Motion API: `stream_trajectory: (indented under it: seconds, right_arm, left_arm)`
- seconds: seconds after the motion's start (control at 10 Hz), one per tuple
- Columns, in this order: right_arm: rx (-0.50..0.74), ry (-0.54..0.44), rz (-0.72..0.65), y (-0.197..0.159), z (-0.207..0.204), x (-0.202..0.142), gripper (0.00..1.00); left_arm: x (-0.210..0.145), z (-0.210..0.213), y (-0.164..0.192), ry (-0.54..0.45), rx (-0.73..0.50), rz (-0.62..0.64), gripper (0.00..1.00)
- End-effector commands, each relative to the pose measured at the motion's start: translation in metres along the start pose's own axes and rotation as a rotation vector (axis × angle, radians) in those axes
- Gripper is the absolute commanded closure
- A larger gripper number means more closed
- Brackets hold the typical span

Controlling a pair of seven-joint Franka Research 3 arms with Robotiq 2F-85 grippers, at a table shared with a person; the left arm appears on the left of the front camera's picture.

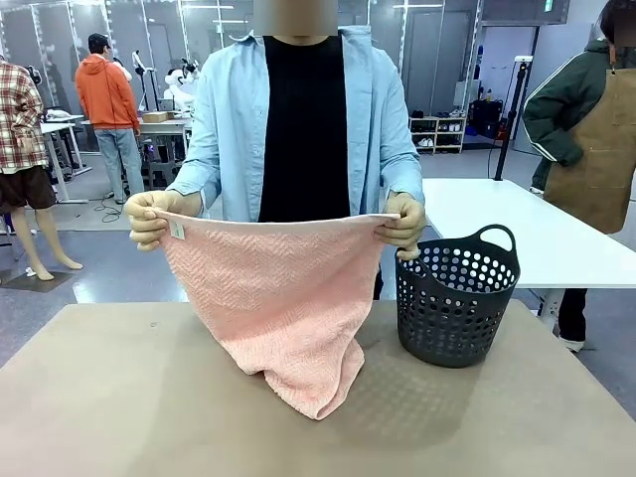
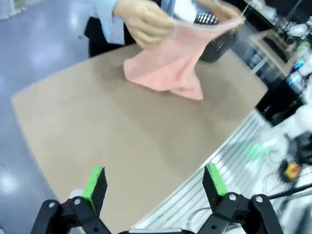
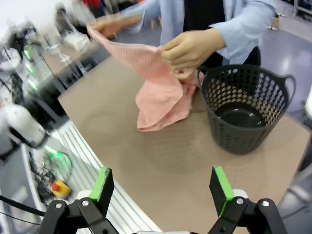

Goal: Fold the towel.
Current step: Grab the top end of the 100 cm Hotel Towel extended by the human.

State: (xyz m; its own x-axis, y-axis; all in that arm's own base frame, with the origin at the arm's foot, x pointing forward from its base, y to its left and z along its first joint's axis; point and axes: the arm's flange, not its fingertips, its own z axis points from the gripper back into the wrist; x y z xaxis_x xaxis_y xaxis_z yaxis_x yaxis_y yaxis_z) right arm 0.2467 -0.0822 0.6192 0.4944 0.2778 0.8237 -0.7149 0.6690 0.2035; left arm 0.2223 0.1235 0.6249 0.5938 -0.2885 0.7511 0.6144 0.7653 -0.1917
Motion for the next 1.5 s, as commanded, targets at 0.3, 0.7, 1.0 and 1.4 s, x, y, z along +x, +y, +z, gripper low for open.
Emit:
stream_trajectory:
  seconds: [0.3,0.7,1.0,1.4]
  right_arm:
    - [-0.204,0.174,0.309,0.054,-0.081,0.050,0.00]
    - [-0.200,0.182,0.379,0.067,-0.096,0.058,0.00]
    - [-0.200,0.182,0.379,0.067,-0.096,0.058,0.00]
    - [-0.208,0.242,0.540,0.086,-0.105,0.093,0.00]
  left_arm:
    - [0.054,-0.074,-0.059,0.227,0.229,-0.383,0.00]
    - [0.061,-0.103,-0.064,0.211,0.154,-0.391,0.00]
    - [0.061,-0.102,-0.076,0.266,0.213,-0.457,0.00]
    - [0.108,-0.103,-0.120,0.312,0.259,-0.819,0.00]
